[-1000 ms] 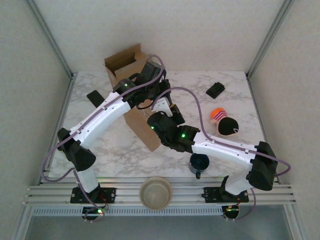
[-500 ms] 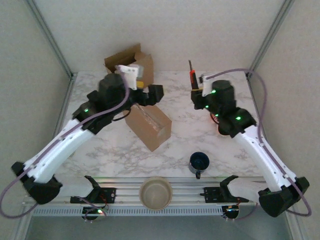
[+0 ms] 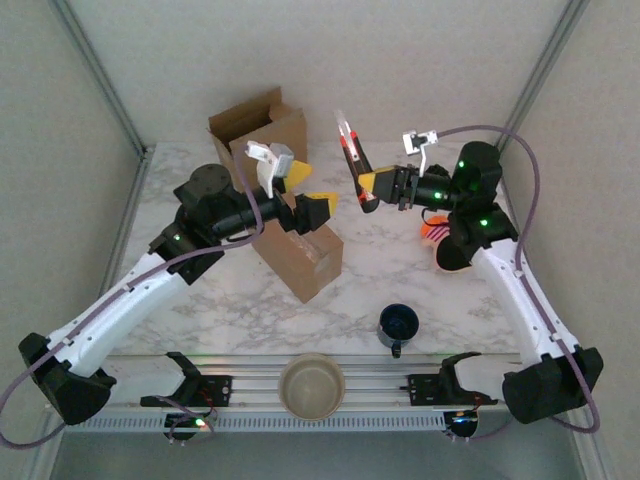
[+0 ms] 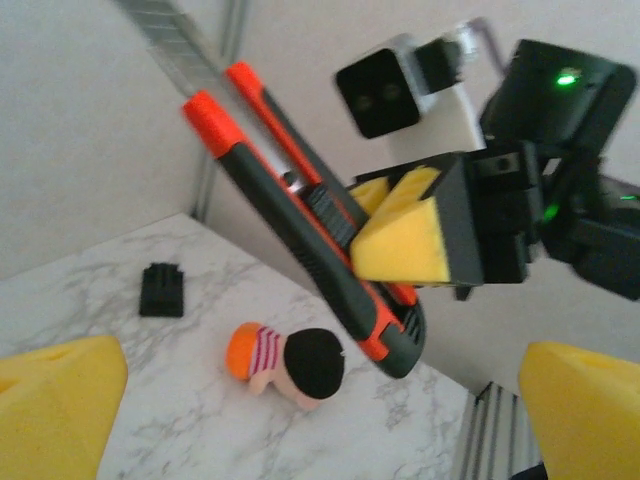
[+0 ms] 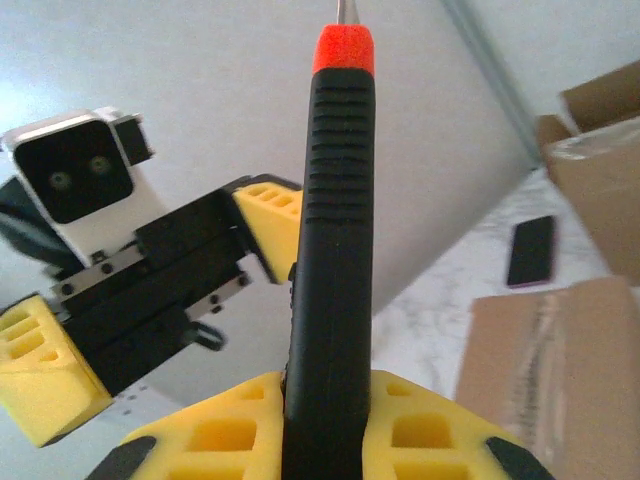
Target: Unpack the express box
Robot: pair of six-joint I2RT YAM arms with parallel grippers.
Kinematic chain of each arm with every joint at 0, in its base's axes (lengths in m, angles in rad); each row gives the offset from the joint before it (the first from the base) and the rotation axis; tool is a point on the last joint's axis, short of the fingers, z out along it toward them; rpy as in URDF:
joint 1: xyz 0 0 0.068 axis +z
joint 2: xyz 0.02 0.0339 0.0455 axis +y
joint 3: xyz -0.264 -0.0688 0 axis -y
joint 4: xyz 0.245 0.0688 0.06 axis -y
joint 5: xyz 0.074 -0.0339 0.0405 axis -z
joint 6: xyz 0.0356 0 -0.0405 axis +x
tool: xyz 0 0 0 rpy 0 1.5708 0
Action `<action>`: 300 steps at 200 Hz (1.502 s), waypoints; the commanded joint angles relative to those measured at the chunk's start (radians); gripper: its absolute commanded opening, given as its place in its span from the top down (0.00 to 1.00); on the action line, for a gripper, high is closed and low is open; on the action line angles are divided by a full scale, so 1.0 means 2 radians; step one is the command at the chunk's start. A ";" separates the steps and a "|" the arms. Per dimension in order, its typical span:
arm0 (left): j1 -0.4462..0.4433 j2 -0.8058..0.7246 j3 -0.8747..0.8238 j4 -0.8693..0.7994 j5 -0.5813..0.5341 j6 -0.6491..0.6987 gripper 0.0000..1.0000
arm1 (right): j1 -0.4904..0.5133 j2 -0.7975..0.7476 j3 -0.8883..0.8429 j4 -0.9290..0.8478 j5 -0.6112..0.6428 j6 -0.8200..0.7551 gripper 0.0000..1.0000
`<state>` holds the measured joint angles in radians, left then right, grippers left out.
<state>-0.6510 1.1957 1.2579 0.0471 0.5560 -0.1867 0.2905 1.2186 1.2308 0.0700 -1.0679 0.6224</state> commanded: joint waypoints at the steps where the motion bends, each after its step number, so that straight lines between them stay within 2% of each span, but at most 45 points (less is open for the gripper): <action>1: 0.008 0.005 -0.002 0.091 0.070 -0.016 0.00 | 0.008 0.008 -0.001 0.111 -0.072 0.061 1.00; 34: 0.014 0.023 0.001 0.129 0.067 -0.039 0.00 | 0.034 0.016 0.003 0.108 -0.089 0.041 1.00; 67: 0.029 0.048 0.009 0.167 0.065 -0.074 0.00 | 0.062 0.018 0.017 0.053 -0.090 -0.017 1.00; 101: 0.038 0.056 0.014 0.201 0.066 -0.104 0.02 | 0.069 0.019 0.015 0.055 -0.083 -0.022 1.00; 133: 0.042 0.057 0.014 0.208 0.078 -0.117 0.17 | 0.072 0.020 0.015 0.055 -0.079 -0.025 1.00; 152: 0.044 0.054 0.013 0.202 0.084 -0.118 0.37 | 0.072 0.020 0.016 0.043 -0.076 -0.034 1.00; 180: 0.045 0.049 0.011 0.194 0.093 -0.115 0.47 | 0.073 0.020 0.016 0.042 -0.074 -0.035 1.00; 206: 0.044 0.048 0.009 0.189 0.103 -0.114 0.60 | 0.073 0.020 0.016 0.047 -0.074 -0.032 1.00; 229: 0.045 0.049 0.010 0.186 0.107 -0.114 0.81 | 0.073 0.021 0.018 0.045 -0.075 -0.033 1.00; 245: 0.044 0.047 0.009 0.186 0.106 -0.114 1.00 | 0.073 0.022 0.020 0.043 -0.076 -0.033 1.00; 275: 0.045 0.046 0.010 0.191 0.104 -0.121 1.00 | 0.073 0.022 0.026 0.030 -0.075 -0.040 1.00; 288: 0.046 0.046 0.010 0.192 0.103 -0.124 1.00 | 0.074 0.022 0.032 0.022 -0.073 -0.043 0.80; 300: 0.045 0.047 0.009 0.198 0.101 -0.131 1.00 | 0.073 0.020 0.032 0.030 -0.071 -0.042 0.54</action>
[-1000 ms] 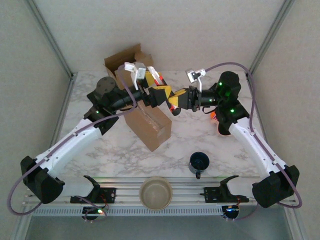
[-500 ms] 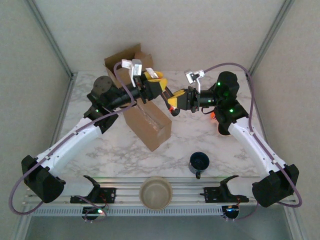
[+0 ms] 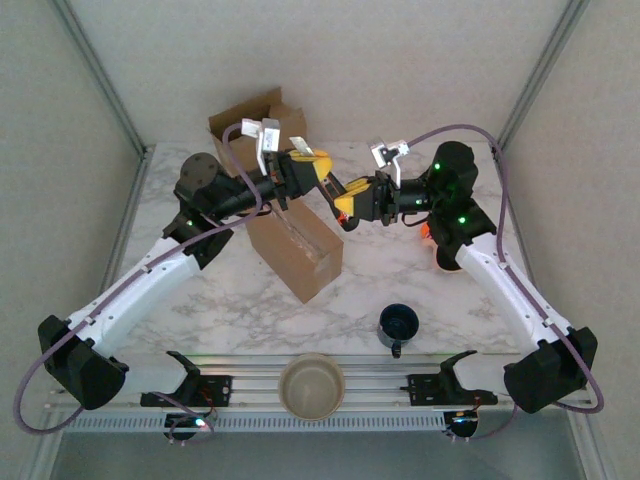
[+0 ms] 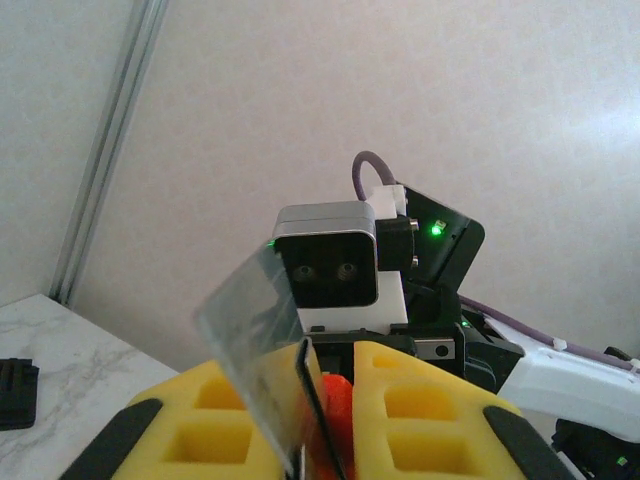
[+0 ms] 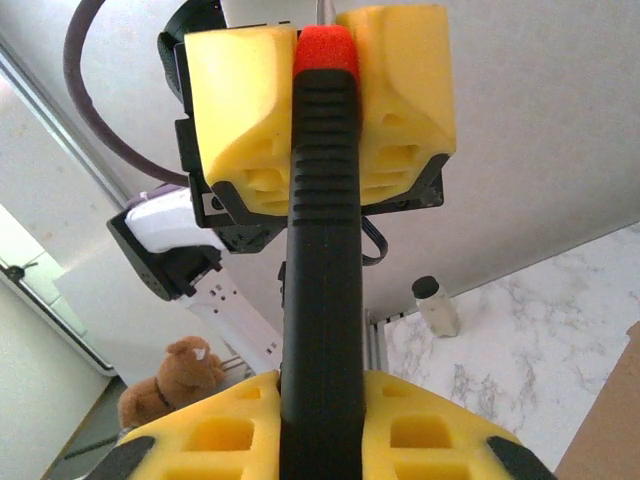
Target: Unpack the express box
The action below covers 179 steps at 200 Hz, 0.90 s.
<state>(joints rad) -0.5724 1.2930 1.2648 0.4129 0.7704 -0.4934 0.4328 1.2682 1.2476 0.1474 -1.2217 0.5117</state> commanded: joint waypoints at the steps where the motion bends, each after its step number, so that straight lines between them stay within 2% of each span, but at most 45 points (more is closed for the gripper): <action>1: 0.006 -0.002 0.005 0.016 -0.006 0.021 1.00 | 0.002 -0.005 0.025 -0.007 0.006 0.014 0.52; 10: 0.006 -0.001 0.002 0.024 -0.006 0.012 1.00 | 0.003 -0.006 0.026 0.001 0.006 0.016 0.42; 19: 0.006 0.000 0.000 0.032 -0.007 0.003 1.00 | 0.004 -0.004 0.030 0.008 0.009 0.018 0.36; 46: 0.005 0.003 -0.005 0.051 -0.007 -0.017 1.00 | 0.015 0.010 0.047 0.013 0.014 0.018 0.34; 82: 0.005 0.004 -0.007 0.060 -0.007 -0.028 1.00 | 0.023 0.032 0.057 0.021 0.020 0.016 0.36; 179: 0.005 0.011 -0.007 0.063 -0.007 -0.035 1.00 | 0.037 0.061 0.072 0.088 0.029 0.048 0.53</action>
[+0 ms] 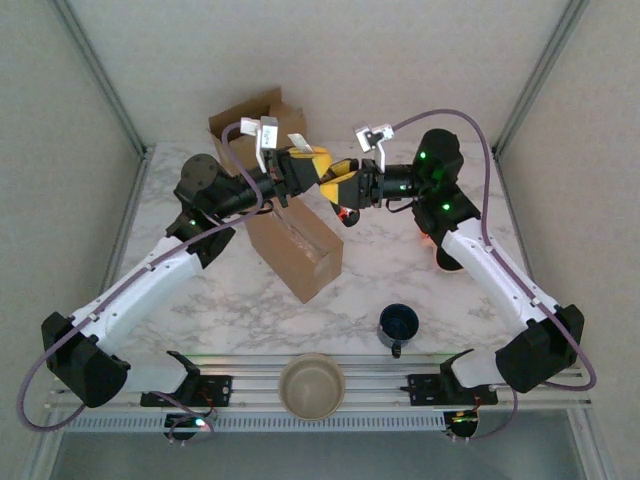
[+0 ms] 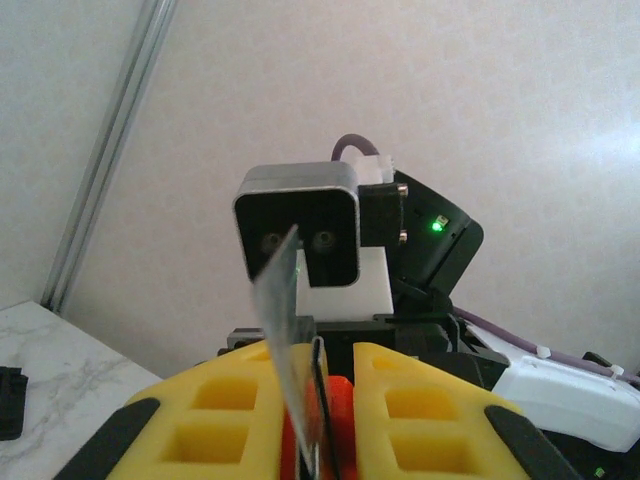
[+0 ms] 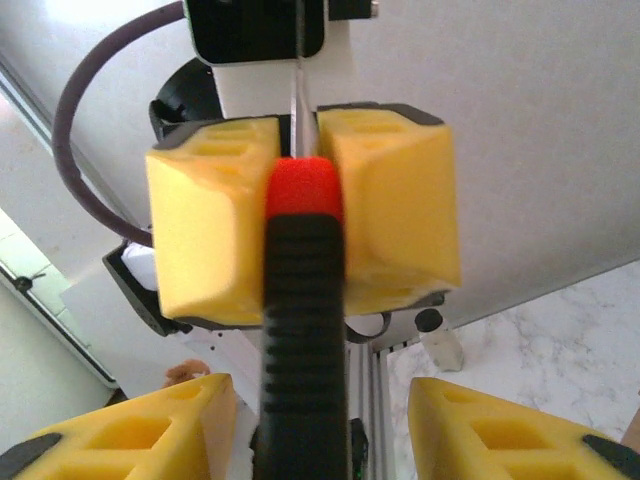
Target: Unpack the express box
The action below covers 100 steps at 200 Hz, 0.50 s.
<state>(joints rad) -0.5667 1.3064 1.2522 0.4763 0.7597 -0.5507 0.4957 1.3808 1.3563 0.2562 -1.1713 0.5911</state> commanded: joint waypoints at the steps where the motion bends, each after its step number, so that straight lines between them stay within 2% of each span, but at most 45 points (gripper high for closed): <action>1: 0.003 0.005 -0.001 0.031 -0.002 -0.006 1.00 | 0.006 0.005 0.018 0.034 0.004 0.009 0.54; 59: 0.003 0.001 0.001 0.028 -0.004 -0.002 1.00 | 0.009 0.005 0.006 0.039 0.005 0.010 0.61; 100: 0.004 -0.001 0.001 0.026 -0.006 0.000 1.00 | 0.009 0.002 -0.001 0.047 0.010 0.015 0.71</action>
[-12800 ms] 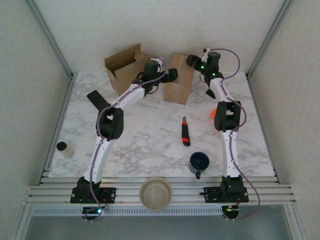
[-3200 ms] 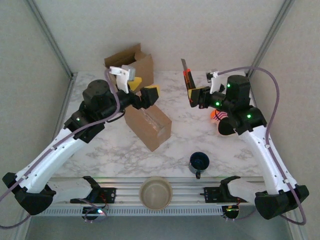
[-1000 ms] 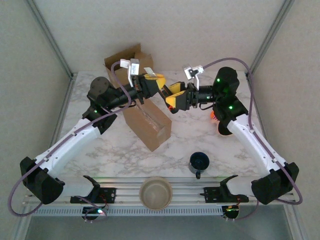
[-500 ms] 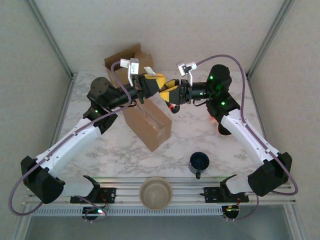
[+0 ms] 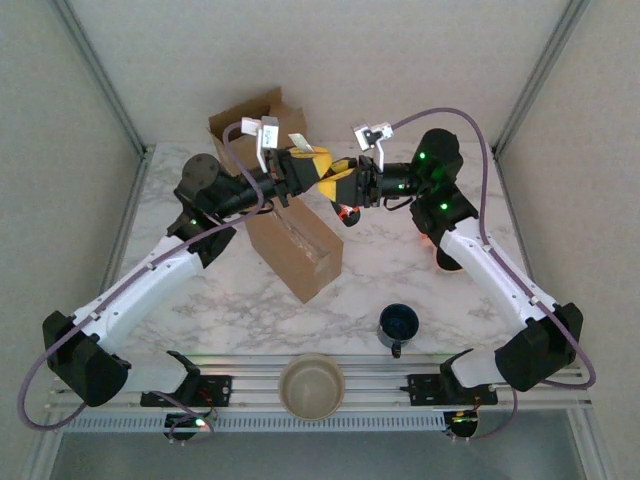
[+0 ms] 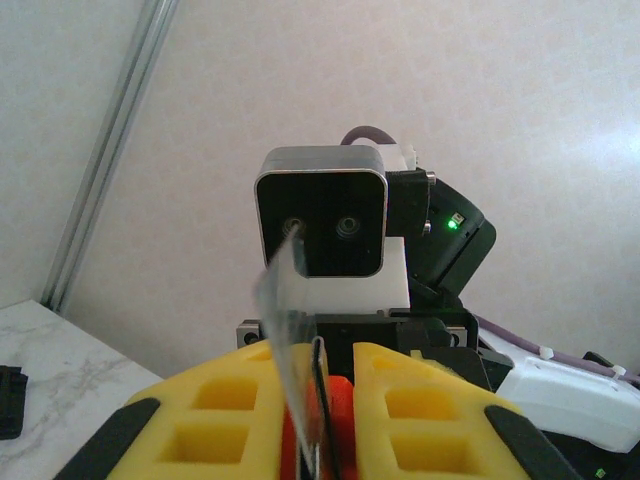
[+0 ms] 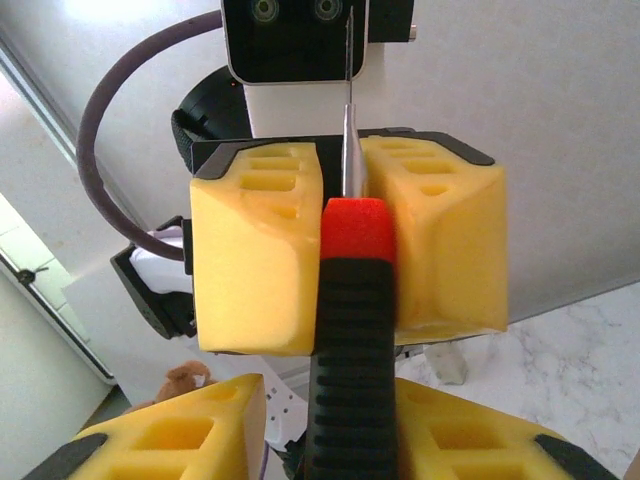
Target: Unpack the express box
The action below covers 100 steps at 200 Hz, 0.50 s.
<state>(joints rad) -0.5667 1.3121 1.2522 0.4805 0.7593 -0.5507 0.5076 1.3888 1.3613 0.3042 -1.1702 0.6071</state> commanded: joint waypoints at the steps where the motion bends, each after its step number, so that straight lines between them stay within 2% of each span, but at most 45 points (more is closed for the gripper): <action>1: 0.004 -0.004 0.001 0.024 -0.005 0.000 1.00 | 0.003 -0.002 -0.003 0.023 0.009 0.007 0.71; 19: 0.005 -0.006 0.000 0.023 -0.007 0.000 1.00 | 0.004 -0.001 -0.007 0.033 0.012 0.014 0.76; 66: 0.008 -0.011 -0.002 0.024 -0.012 0.002 1.00 | 0.004 -0.008 -0.028 0.068 0.024 0.033 0.78; 79: 0.009 -0.012 -0.002 0.024 -0.012 0.002 1.00 | 0.004 -0.011 -0.032 0.073 0.031 0.036 0.85; 92: 0.010 -0.014 -0.003 0.024 -0.012 0.002 1.00 | 0.004 -0.016 -0.036 0.076 0.042 0.038 1.00; 100: 0.010 -0.015 -0.004 0.023 -0.012 0.003 1.00 | 0.004 -0.020 -0.038 0.074 0.052 0.039 1.00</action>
<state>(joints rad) -0.5602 1.3121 1.2469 0.4740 0.7570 -0.5503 0.5087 1.3872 1.3071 0.4019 -1.1259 0.6697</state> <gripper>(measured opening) 0.136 0.203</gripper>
